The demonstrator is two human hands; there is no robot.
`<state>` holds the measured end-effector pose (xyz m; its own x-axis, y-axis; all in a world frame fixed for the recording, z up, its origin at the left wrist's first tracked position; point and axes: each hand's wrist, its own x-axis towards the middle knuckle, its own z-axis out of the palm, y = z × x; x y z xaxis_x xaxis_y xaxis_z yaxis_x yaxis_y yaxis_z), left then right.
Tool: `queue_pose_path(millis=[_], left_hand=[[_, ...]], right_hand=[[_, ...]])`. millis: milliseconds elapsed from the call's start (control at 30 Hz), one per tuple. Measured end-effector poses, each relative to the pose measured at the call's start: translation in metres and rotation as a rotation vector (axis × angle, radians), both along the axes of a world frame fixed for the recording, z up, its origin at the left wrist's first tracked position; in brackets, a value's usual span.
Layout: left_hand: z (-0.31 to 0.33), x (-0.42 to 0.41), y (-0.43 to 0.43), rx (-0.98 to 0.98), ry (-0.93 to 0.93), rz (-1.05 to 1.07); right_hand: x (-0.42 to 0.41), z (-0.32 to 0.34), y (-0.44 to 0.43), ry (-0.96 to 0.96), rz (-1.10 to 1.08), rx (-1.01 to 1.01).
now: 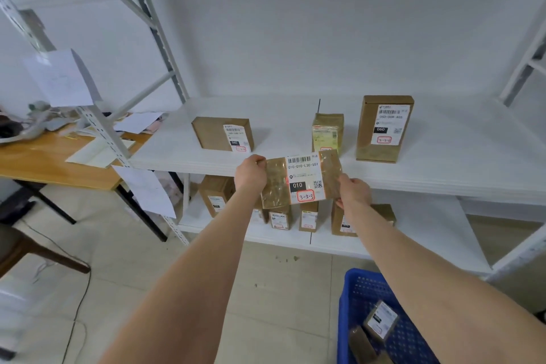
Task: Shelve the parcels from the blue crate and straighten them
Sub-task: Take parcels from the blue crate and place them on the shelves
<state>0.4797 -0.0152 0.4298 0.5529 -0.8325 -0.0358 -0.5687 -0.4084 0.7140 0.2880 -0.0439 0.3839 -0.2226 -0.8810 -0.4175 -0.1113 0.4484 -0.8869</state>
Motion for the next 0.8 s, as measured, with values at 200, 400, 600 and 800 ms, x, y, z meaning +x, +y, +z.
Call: queue_pose_path(millis=[200,400,600,800], left_hand=[[-0.003,0.040,-0.034,-0.003,0.029,0.013],[-0.006,0.089,-0.096,-0.061,0.115,-0.062],[-0.019,0.132,-0.146,-0.033,0.420,-0.165],[-0.032,0.136,-0.165,-0.023,0.480,-0.211]], right_hand=[[0.039,-0.009,-0.034,0.068,0.032,-0.034],[0.085,-0.019,-0.075,0.270,0.042,-0.102],[0.122,-0.030,-0.104,0.407,-0.042,-0.112],[0.133,-0.038,-0.118,0.437,-0.088,-0.101]])
